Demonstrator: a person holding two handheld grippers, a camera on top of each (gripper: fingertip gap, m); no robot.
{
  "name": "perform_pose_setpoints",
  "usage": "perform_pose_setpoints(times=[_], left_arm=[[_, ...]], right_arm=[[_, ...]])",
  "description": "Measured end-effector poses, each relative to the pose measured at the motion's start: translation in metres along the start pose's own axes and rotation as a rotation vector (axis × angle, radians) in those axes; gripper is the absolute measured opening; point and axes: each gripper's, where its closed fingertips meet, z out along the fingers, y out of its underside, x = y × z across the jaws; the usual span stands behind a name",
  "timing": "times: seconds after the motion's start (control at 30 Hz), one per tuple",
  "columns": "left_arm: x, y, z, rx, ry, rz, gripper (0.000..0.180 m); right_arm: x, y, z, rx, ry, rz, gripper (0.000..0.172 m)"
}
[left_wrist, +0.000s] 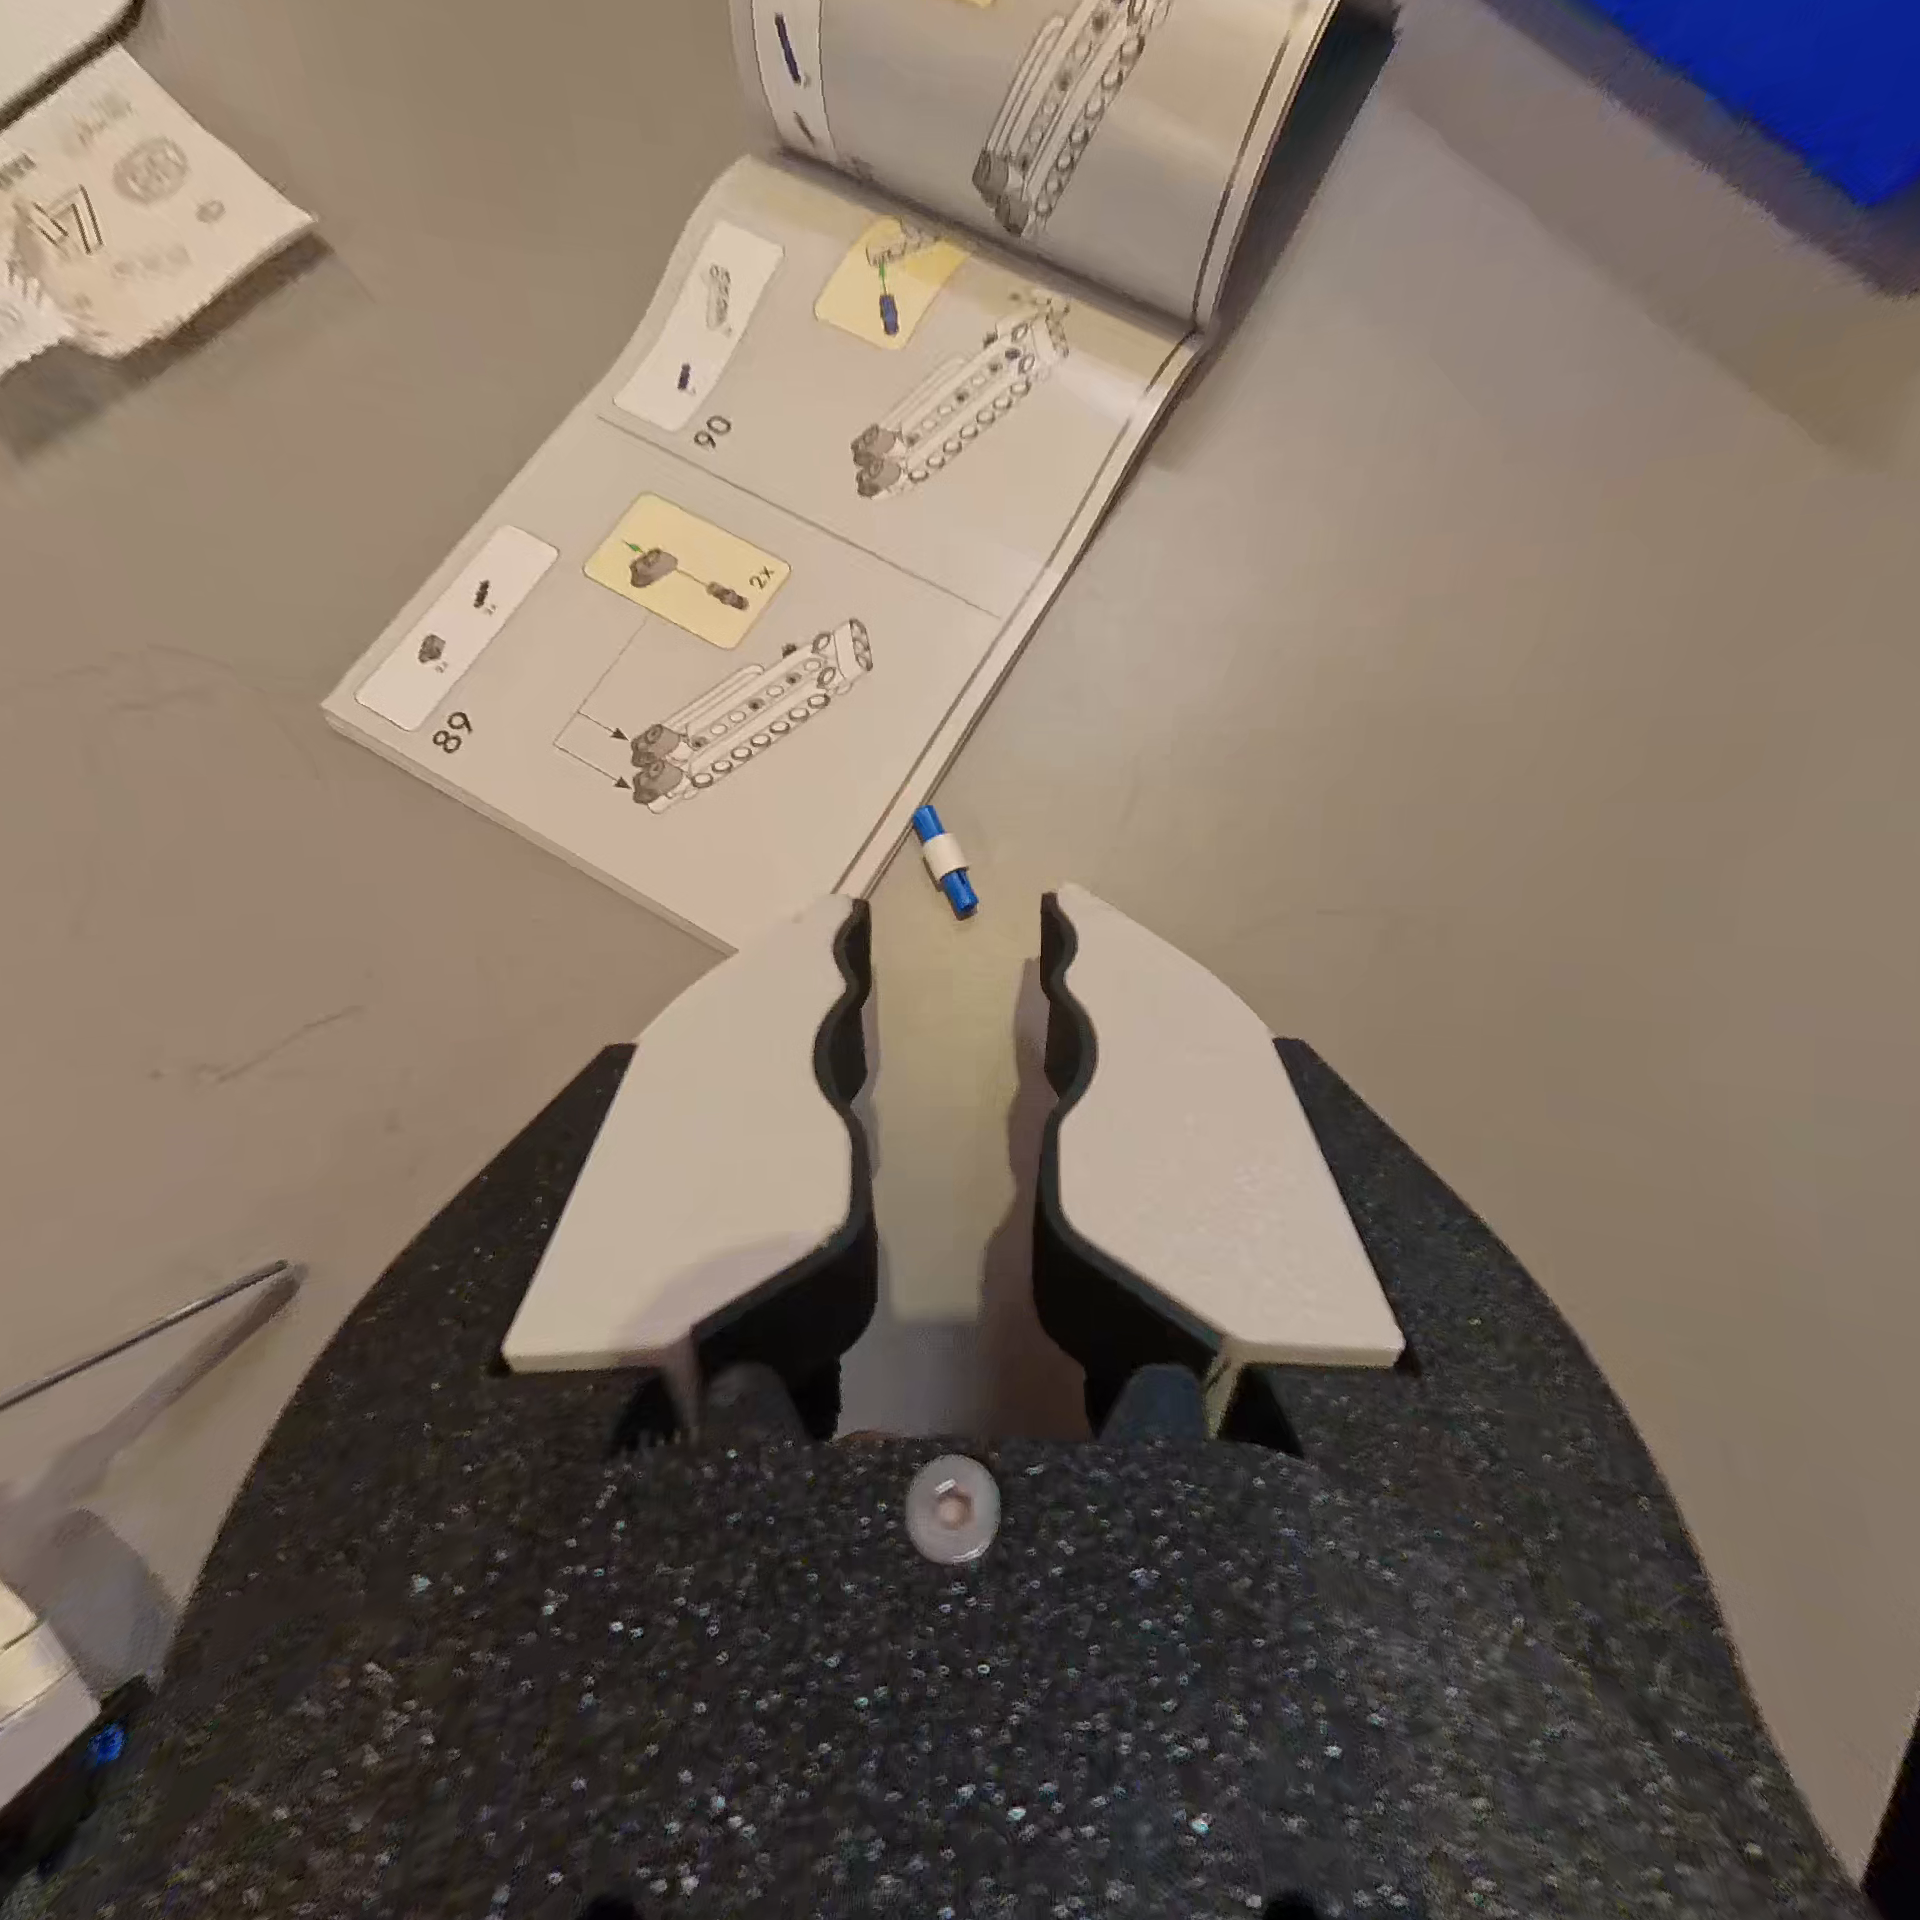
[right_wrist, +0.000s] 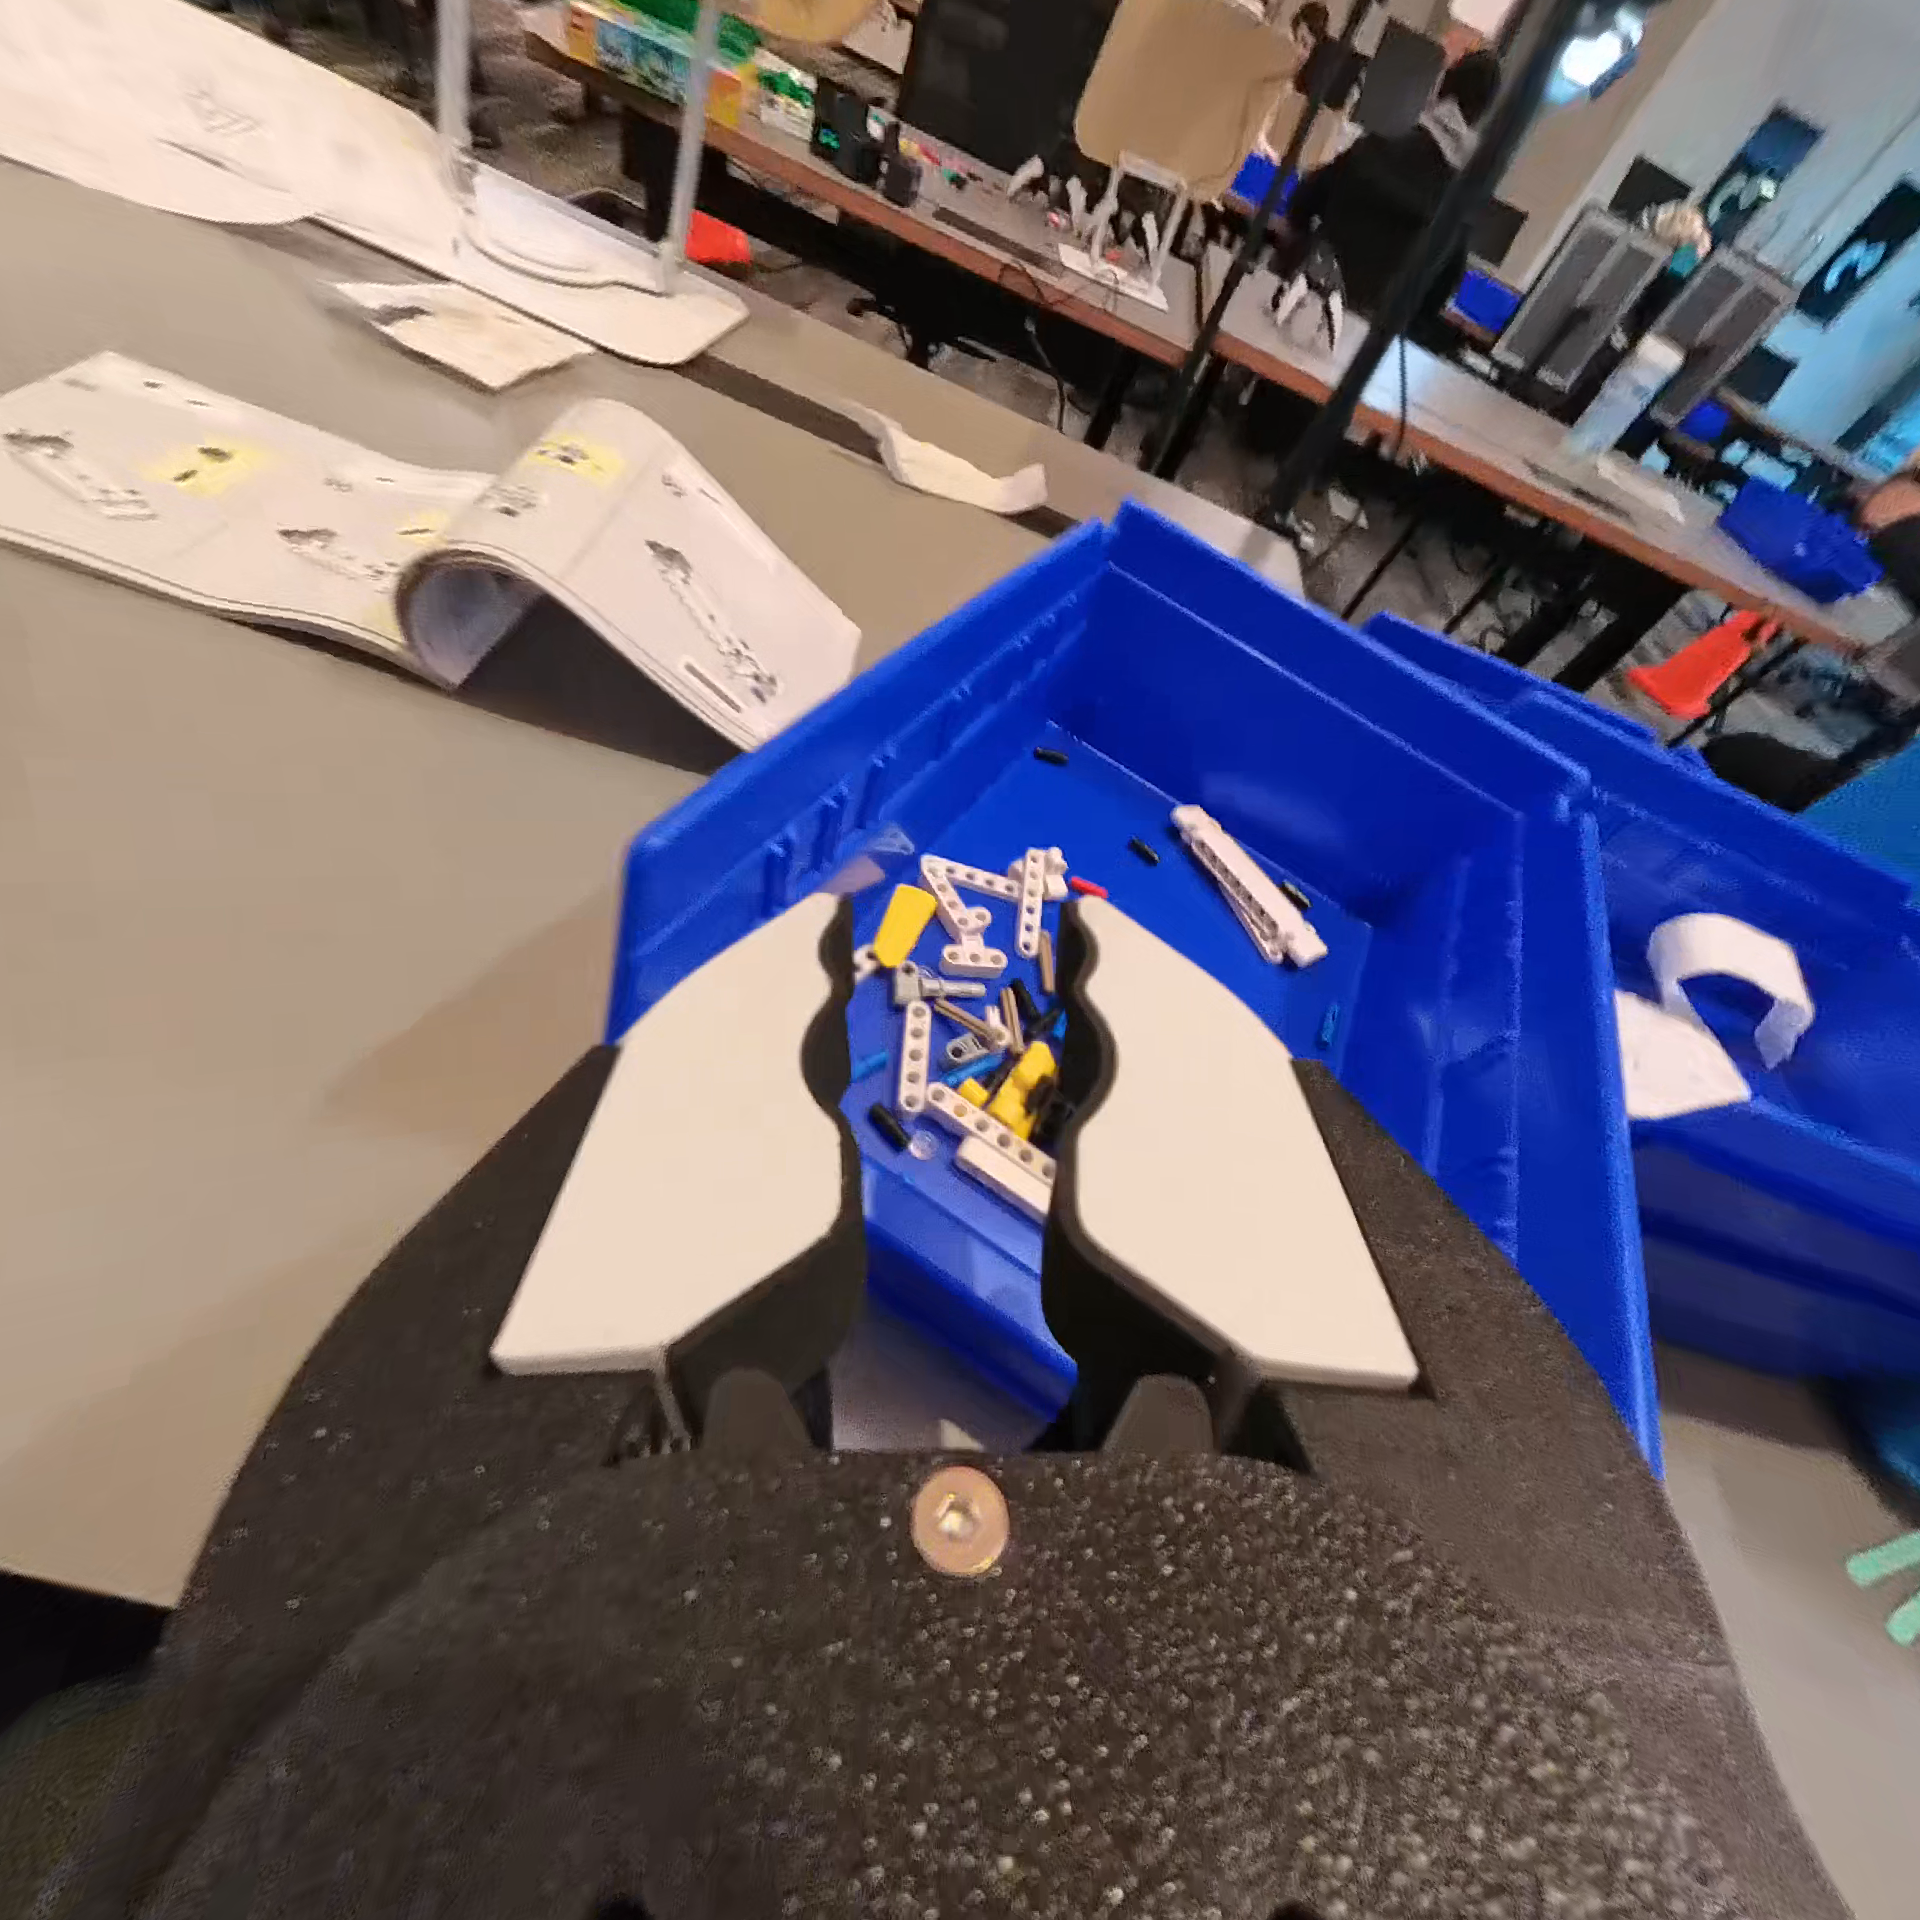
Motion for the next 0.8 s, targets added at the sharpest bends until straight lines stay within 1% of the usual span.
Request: perform_pose_setpoints(times=[0.07, 0.13, 0.3, 0.4, 0.47, 0.53, 0.6, 0.7, 0.73, 0.8], left_arm=[[-0.002, 0.005, 0.001, -0.034, -0.032, 0.020, 0.032], [-0.002, 0.006, 0.003, -0.045, -0.038, 0.020, 0.030], [0.001, 0.002, 0.015, -0.075, -0.022, 0.014, 0.023], [-0.002, 0.006, 0.026, -0.118, -0.030, 0.016, 0.020], [-0.003, 0.004, 0.028, -0.109, -0.036, 0.030, 0.009], [0.001, 0.004, 0.028, -0.094, -0.021, 0.043, 0.009], [0.015, -0.002, 0.024, -0.021, 0.071, 0.032, 0.009], [0.045, -0.014, 0.006, 0.105, 0.302, -0.002, 0.009], [0.052, -0.016, 0.000, 0.130, 0.360, 0.011, 0.009], [0.060, -0.016, -0.012, 0.154, 0.413, 0.096, 0.009]], right_arm=[[-0.014, -0.012, -0.003, 0.028, -0.017, -0.056, 0.033], [-0.033, -0.027, -0.006, 0.053, -0.060, -0.111, 0.033], [-0.100, -0.056, -0.004, 0.110, -0.253, -0.215, 0.032], [-0.147, -0.062, 0.002, 0.152, -0.405, -0.238, 0.033], [-0.175, -0.061, 0.010, 0.161, -0.496, -0.230, 0.033], [-0.200, -0.058, 0.020, 0.160, -0.570, -0.216, 0.033], [-0.221, -0.055, 0.032, 0.167, -0.630, -0.204, 0.034], [-0.246, -0.057, 0.047, 0.220, -0.700, -0.244, 0.031], [-0.253, -0.058, 0.049, 0.249, -0.720, -0.283, 0.030], [-0.267, -0.061, 0.049, 0.313, -0.766, -0.393, 0.028]])
